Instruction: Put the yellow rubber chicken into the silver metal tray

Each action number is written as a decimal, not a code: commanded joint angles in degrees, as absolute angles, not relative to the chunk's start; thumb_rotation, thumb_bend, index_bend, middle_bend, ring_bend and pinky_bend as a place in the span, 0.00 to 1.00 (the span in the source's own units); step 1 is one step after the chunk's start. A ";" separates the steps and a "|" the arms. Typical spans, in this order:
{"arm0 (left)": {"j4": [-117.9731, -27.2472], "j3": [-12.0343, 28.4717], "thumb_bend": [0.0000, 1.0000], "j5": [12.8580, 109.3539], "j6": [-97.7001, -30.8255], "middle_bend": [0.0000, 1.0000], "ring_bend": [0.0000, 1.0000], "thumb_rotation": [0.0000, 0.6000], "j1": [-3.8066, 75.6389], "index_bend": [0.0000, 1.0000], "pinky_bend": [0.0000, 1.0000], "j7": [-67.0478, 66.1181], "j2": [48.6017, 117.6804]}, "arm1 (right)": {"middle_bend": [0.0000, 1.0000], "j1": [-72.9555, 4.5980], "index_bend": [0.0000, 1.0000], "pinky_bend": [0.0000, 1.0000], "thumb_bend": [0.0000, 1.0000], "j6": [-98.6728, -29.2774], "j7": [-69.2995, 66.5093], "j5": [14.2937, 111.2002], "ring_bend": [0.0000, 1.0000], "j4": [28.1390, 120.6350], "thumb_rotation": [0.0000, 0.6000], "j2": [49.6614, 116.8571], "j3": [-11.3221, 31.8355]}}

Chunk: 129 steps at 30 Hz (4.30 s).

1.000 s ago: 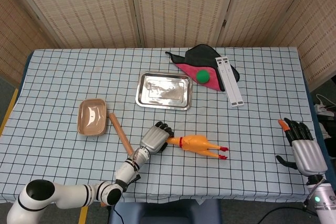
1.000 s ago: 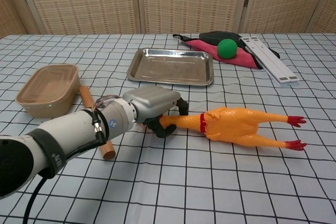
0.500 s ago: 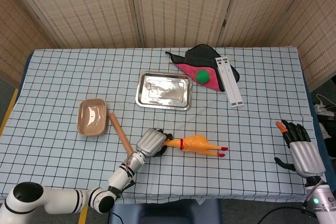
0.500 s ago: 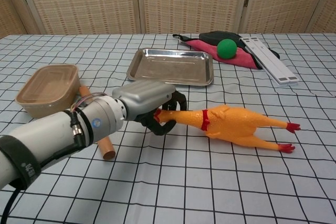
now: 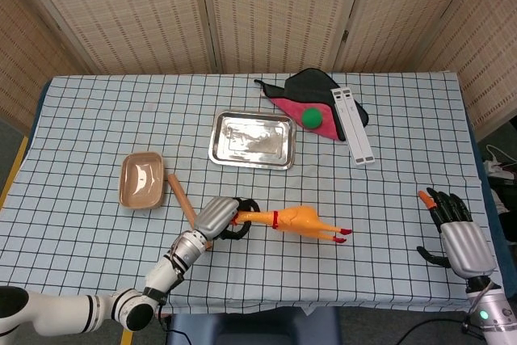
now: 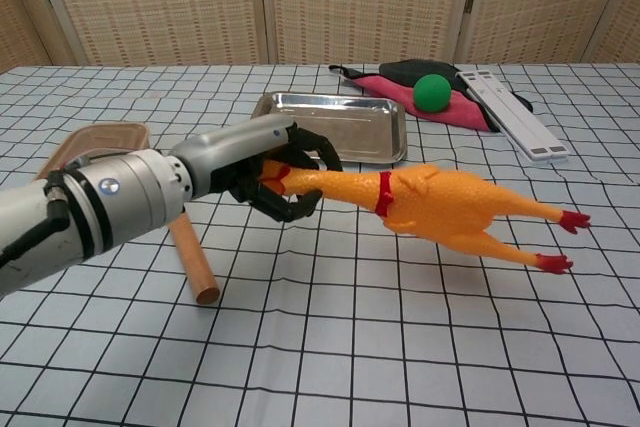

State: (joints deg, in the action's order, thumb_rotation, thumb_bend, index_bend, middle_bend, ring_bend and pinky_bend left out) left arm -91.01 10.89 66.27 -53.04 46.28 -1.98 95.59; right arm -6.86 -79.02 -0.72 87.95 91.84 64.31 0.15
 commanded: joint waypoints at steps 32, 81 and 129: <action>-104.75 14.28 0.94 70.38 -51.32 0.59 0.42 1.00 39.81 0.66 0.53 16.32 74.28 | 0.00 -47.49 0.00 0.03 0.14 -51.07 18.24 43.57 0.00 114.93 1.00 72.93 17.45; -101.33 12.46 0.97 71.20 -50.10 0.59 0.42 1.00 39.22 0.67 0.53 20.89 71.08 | 0.00 -47.80 0.00 0.00 0.06 -46.77 2.50 56.31 0.00 113.53 1.00 69.72 14.48; -100.80 13.47 0.97 68.89 -45.90 0.59 0.42 1.00 40.45 0.67 0.53 26.67 69.27 | 0.00 -43.57 0.00 0.00 0.03 -54.28 -3.99 61.66 0.00 114.16 1.00 71.01 15.24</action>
State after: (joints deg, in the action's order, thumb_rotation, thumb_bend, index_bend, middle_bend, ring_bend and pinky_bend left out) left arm -101.18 13.40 69.11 -46.16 40.35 26.38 69.12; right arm -44.90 -55.12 -0.97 60.18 112.63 73.20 14.68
